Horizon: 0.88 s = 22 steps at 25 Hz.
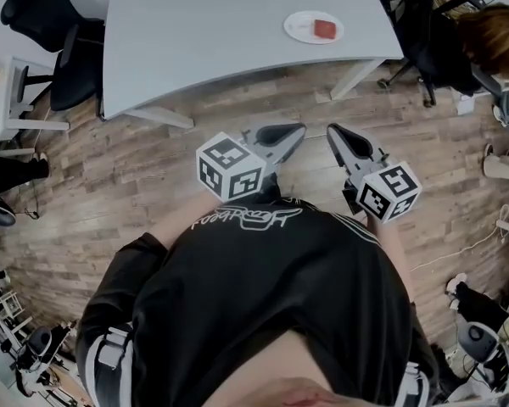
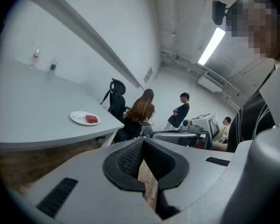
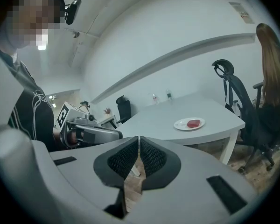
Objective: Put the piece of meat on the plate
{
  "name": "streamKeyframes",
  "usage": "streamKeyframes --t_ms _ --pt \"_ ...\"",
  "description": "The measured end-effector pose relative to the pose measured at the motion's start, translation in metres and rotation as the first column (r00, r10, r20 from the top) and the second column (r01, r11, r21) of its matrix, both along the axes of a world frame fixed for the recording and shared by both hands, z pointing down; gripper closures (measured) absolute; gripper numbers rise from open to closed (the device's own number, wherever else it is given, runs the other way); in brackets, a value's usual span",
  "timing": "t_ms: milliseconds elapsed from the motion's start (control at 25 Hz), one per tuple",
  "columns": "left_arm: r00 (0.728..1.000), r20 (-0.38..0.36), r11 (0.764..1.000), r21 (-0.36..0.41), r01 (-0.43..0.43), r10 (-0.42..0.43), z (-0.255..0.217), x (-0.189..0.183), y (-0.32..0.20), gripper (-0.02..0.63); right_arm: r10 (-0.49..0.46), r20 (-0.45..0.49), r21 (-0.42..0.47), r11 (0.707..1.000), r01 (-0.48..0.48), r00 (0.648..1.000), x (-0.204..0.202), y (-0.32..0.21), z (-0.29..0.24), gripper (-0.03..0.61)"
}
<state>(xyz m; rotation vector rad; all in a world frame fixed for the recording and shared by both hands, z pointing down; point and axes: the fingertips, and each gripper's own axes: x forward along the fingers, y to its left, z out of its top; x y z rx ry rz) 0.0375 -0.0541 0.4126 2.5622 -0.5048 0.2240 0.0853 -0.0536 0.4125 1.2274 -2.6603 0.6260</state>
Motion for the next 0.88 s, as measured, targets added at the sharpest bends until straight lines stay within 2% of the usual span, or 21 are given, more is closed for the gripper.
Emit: streamKeyframes --t_ms 320,600,880 --pt "1.000 -0.017 1.000 0.017 0.005 -0.005 -0.011 0.009 0.059 0.606 0.012 0.030 0.051 0.999 -0.013 0.999 0.013 0.058 -0.015 0.561" --pt "1.000 -0.025 0.999 0.045 -0.008 0.009 -0.025 0.019 0.088 0.606 0.040 0.025 0.081 0.996 -0.042 0.999 0.029 0.087 -0.028 0.563" --pt "0.999 -0.022 0.998 0.053 -0.025 0.026 -0.025 0.026 0.102 0.606 0.056 0.053 0.065 0.996 -0.060 0.997 0.036 0.105 -0.026 0.565"
